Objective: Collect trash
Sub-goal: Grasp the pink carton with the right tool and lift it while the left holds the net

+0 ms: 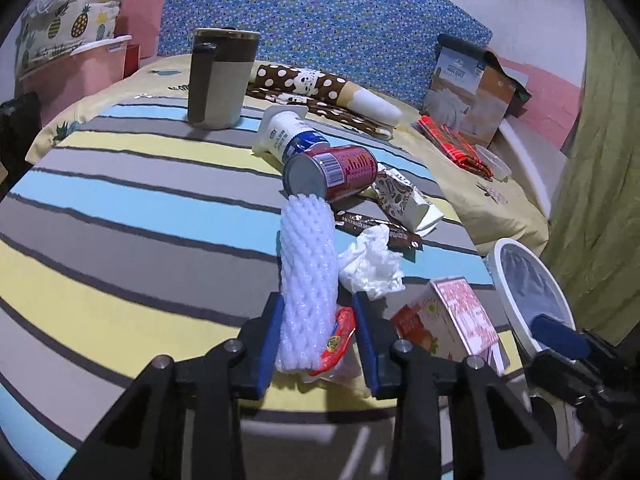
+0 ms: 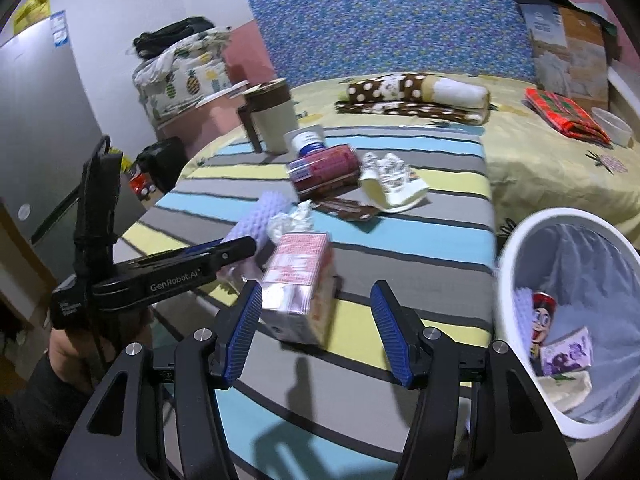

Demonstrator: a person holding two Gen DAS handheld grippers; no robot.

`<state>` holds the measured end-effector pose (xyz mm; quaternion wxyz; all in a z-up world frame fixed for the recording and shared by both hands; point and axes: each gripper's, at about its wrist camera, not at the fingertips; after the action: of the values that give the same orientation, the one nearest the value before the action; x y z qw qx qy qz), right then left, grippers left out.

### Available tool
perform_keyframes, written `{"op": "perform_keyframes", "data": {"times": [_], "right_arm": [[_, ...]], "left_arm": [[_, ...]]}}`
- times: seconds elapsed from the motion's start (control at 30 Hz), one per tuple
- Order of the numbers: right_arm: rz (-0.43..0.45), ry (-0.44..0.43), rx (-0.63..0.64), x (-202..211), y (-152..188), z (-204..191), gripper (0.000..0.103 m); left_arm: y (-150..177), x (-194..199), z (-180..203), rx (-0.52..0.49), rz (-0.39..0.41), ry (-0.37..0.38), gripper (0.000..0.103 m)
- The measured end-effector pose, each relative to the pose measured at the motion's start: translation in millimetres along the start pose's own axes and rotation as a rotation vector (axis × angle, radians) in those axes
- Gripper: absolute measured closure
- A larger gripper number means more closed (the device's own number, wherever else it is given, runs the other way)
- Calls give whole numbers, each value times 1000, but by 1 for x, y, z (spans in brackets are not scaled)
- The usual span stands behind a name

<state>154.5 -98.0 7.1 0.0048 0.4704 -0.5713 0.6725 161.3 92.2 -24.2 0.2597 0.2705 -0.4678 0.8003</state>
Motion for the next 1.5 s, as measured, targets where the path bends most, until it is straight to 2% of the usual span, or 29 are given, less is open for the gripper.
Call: {"op": "perform_keyframes", "data": {"times": [0.13, 0.27, 0.37, 0.4, 0.47, 0.57, 0.77, 0.9, 0.93, 1.0, 1.1, 1.3, 1.5], "right_arm": [[-32, -13, 19, -15, -1, -9, 42], [-67, 13, 28, -29, -2, -12, 42], [-98, 26, -5, -34, 0, -6, 42], [-97, 31, -14, -33, 1, -5, 43], [-90, 37, -19, -29, 2, -2, 62], [-92, 51, -18, -28, 4, 0, 64], [-92, 47, -14, -27, 6, 1, 64], [-89, 46, -13, -27, 6, 3, 64], [-86, 48, -12, -26, 5, 2, 64], [-78, 46, -8, -24, 4, 1, 64], [-66, 48, -3, -19, 3, 0, 64], [-32, 54, -3, -6, 2, 1, 64], [1, 69, -12, 10, 3, 6, 64]], "left_arm": [[3, 8, -8, 21, 1, 13, 67], [2, 12, -17, 55, -9, 26, 66], [-1, 13, -21, 64, -8, 17, 57], [-3, 12, -22, 67, -4, 13, 56], [-6, 11, -23, 78, -3, 12, 56], [-12, 7, -24, 86, 2, 8, 55], [-11, -4, -35, 103, -30, -58, 55], [-2, -2, -29, 64, -38, -65, 56], [0, -1, -27, 49, -41, -68, 57], [5, -1, -22, 27, -45, -73, 70], [8, 3, -21, 22, -43, -74, 77], [10, 21, -15, 8, 1, -92, 79], [11, 40, 0, -13, 39, -79, 79]]}}
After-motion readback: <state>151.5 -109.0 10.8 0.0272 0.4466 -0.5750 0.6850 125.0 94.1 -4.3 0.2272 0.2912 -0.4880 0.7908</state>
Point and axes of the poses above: each gripper's, at about its wrist camera, not at the fingertips, and x roughly against the way its jaws point, z to its right, y to its underside, and after that the axes turned 11 degrees about x, right-handed
